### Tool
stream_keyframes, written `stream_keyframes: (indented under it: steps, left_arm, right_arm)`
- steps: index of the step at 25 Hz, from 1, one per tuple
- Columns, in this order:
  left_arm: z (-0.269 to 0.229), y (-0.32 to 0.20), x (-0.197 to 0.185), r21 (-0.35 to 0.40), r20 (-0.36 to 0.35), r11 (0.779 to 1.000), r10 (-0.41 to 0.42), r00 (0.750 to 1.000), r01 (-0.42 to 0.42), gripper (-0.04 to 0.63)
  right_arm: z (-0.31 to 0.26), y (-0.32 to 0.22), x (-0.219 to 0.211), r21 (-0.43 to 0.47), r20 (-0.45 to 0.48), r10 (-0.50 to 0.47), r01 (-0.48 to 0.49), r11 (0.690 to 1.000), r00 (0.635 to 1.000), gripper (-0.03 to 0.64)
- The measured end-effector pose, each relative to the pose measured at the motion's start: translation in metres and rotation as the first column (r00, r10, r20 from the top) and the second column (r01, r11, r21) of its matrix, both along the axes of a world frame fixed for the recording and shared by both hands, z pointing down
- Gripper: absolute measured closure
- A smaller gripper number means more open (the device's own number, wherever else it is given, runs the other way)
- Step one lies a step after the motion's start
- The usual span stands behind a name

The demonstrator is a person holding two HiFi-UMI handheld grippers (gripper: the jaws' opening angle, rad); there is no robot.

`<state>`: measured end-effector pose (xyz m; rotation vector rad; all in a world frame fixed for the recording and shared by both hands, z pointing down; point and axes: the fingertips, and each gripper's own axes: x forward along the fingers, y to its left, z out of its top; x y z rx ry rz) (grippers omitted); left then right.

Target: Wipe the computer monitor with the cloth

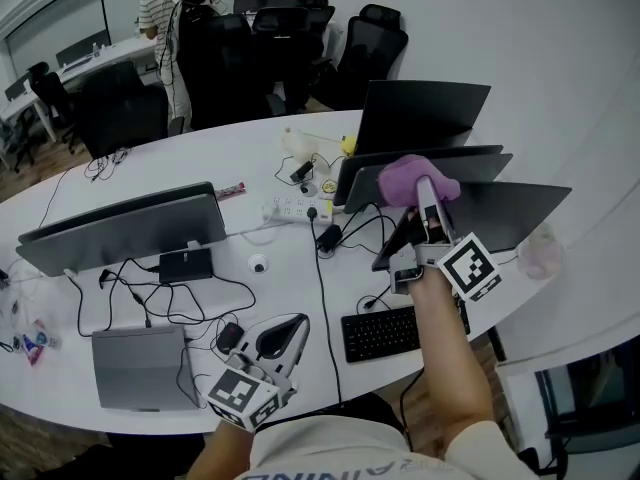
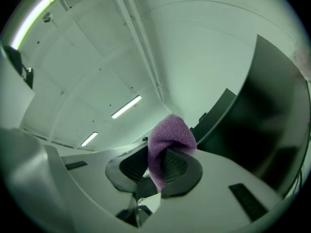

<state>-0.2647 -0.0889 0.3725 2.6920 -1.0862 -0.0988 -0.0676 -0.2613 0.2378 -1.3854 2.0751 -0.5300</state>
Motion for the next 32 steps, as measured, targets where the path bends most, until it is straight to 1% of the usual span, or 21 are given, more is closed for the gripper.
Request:
stream_keyframes:
  steps: [3,6,8,10,13,16,21,25,28,32]
  left_arm:
    - [-0.01,-0.006,0.001,0.017,0.007,1.0,-0.021,1.0,0.021,0.591]
    - [-0.02,-0.011,0.006,0.041,0.021,0.998,-0.048,0.999,0.047,0.591]
    - [-0.024,-0.016,0.011,0.052,0.027,0.996,-0.074,0.997,0.072,0.591]
    - [-0.026,-0.022,0.019,0.05,0.013,0.994,-0.102,0.995,0.101,0.591]
    - [-0.025,-0.029,0.035,0.033,-0.009,0.99,-0.137,0.991,0.137,0.591]
    - [-0.027,-0.032,0.051,0.041,-0.007,0.987,-0.153,0.988,0.153,0.591]
    - [-0.034,-0.035,0.066,0.055,0.0,0.983,-0.175,0.985,0.175,0.591]
    - [-0.033,-0.034,0.066,0.056,0.013,0.981,-0.186,0.983,0.185,0.591]
    - [-0.032,-0.033,0.066,0.058,0.017,0.982,-0.184,0.983,0.182,0.591]
    - [-0.031,-0.036,0.069,0.063,0.03,0.982,-0.179,0.983,0.177,0.591]
  right_arm:
    - [-0.025,0.004,0.0,0.079,-0.159,-0.009,0.022,0.997,0.987,0.554]
    - [-0.048,0.004,0.005,0.165,-0.308,0.007,0.046,0.985,0.951,0.554]
    - [-0.057,-0.002,0.01,0.19,-0.385,0.009,0.069,0.979,0.923,0.554]
    - [-0.061,-0.01,0.017,0.187,-0.448,0.012,0.08,0.979,0.894,0.554]
    - [-0.06,-0.019,0.028,0.175,-0.509,0.014,0.087,0.981,0.861,0.554]
    - [-0.05,-0.024,0.032,0.153,-0.562,-0.003,0.108,0.982,0.827,0.554]
    - [-0.024,-0.031,0.026,0.1,-0.676,-0.029,0.131,0.986,0.736,0.554]
    - [-0.001,-0.027,0.021,0.057,-0.731,-0.062,0.152,0.987,0.679,0.554]
    - [0.009,-0.026,0.023,0.053,-0.757,-0.052,0.14,0.989,0.652,0.554]
    - [0.014,-0.029,0.031,0.064,-0.773,-0.024,0.116,0.991,0.634,0.554]
